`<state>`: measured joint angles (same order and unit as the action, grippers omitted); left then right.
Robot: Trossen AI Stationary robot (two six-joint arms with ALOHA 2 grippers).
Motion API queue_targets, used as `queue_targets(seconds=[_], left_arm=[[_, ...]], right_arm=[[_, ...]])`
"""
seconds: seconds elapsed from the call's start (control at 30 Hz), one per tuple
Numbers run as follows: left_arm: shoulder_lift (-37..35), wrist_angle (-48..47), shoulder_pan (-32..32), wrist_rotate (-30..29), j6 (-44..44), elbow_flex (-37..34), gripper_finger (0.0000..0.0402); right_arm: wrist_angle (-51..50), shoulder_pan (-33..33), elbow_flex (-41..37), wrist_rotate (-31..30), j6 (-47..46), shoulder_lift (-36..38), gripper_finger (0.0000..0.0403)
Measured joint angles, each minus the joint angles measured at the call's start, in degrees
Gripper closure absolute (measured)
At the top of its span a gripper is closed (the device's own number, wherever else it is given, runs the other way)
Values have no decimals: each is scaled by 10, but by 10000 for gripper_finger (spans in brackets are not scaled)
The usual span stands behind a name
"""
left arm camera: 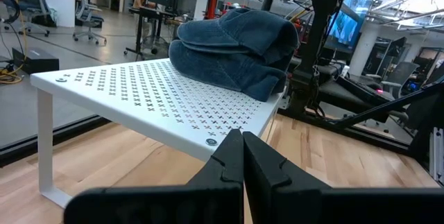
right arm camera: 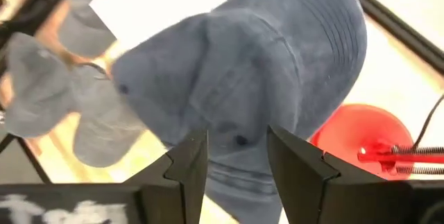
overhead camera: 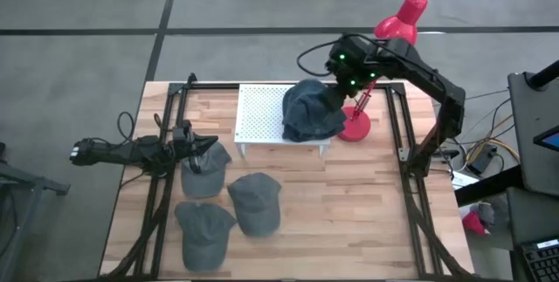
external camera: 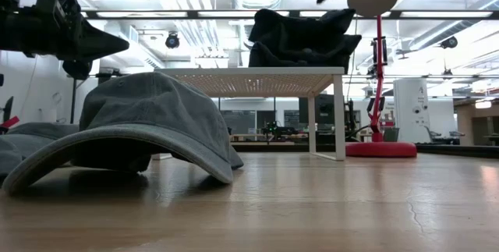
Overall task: Pick & Place hat
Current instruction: Put the gray cap on the shelf
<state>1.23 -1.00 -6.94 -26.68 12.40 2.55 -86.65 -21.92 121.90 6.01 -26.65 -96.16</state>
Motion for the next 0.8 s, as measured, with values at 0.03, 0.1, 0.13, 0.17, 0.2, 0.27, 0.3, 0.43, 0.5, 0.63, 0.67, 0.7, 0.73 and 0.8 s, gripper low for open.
queue_targets(seconds=[0.03, 0.1, 0.13, 0.17, 0.2, 0.27, 0.3, 0.43, 0.5, 0.63, 0.67, 0.7, 0.73, 0.8], left_arm=[[0, 1, 0, 0, 0, 0, 401], [0, 4, 0, 0, 0, 0, 401], [0, 7, 0, 0, 0, 0, 401], [0, 11, 0, 0, 0, 0, 401], [0, 16, 0, 0, 0, 0, 401], [0, 35, 0, 0, 0, 2, 401], [0, 43, 0, 0, 0, 4, 401], [0, 44, 0, 0, 0, 19, 401], [0, 45, 0, 0, -3, 27, 401], [4, 27, 0, 0, -6, 48, 401], [8, 16, 0, 0, -6, 56, 401], [12, 2, 0, 0, -5, 65, 401], [18, -13, 0, 0, -5, 75, 401], [33, -53, 0, 0, -5, 97, 401]], right_arm=[[0, 3, 10, 0, 3, 2, 266], [0, 10, 28, -1, 15, 5, 273], [0, 16, 37, -1, 23, 7, 276], [0, 21, 42, -2, 37, 11, 280], [0, 28, 45, -4, 53, 15, 284], [0, 48, 45, -33, 81, 28, 292], [0, 60, 41, -57, 90, 36, 296], [9, 116, 12, -163, 102, 79, 310], [27, 147, -13, -198, 97, 104, 317], [70, 197, -81, -246, 70, 160, 328], [82, 208, -100, -255, 63, 175, 330], [92, 218, -122, -265, 54, 189, 332], [104, 228, -141, -273, 44, 203, 334], [134, 244, -186, -282, 32, 231, 335]])
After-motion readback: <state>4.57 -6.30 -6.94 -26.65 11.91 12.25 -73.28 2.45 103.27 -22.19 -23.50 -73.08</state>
